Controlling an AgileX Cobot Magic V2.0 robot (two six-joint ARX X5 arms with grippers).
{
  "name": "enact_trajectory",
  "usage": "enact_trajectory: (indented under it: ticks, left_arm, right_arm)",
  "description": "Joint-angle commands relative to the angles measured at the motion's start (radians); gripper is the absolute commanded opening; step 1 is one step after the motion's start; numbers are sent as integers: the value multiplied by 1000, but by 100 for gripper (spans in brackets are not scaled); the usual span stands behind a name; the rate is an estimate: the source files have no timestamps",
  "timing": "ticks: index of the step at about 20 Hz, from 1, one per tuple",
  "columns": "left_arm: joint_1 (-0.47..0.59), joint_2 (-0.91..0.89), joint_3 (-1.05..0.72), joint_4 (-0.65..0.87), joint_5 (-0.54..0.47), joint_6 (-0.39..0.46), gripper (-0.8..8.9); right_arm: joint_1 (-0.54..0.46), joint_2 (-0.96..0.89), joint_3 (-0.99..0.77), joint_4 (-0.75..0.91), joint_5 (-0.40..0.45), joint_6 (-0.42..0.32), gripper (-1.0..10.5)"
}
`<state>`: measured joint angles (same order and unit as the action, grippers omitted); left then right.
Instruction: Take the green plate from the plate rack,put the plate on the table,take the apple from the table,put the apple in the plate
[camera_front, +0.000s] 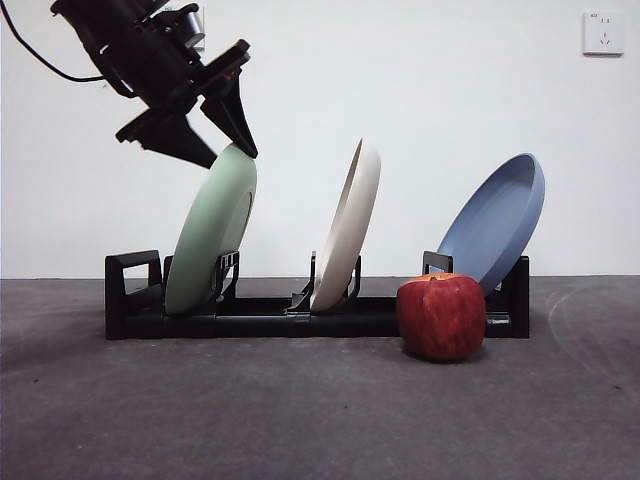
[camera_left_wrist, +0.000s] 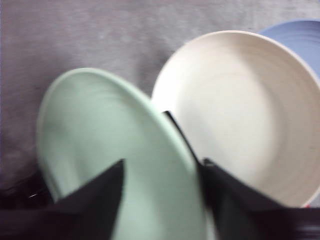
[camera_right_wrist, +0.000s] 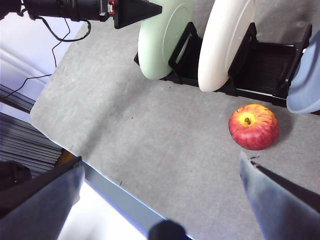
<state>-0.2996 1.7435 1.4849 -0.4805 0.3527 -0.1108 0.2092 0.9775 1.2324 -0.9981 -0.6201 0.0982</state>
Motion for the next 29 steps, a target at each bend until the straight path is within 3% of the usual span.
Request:
enact_trajectory:
  ticks: [1,12,19,22,26,28,29]
  left_arm:
    - [3,6,-2,2,-3,-1,22]
    - [3,1,31,-14,100,-27,22]
    - [-1,0,336,-144,99,-16,22]
    - [-9,0,518,-290,100,16,20]
    - [-42,-1,765,-643,83,188,-9]
    - [-77,-1,877,-847,24,261,-9]
    - [-102,-11,895,-858,-12,265,-9]
  right_arm:
    - [2,2,5,3,0,7,532]
    - [2,2,5,3,0,7,532]
    - [2,2,5,2,0,7,532]
    - [2,2,5,3,1,6,532]
    - [2,2,5,3,1,6,532]
    - [2,2,5,3,1,3,532]
    - [2,2,5,3,1,3,532]
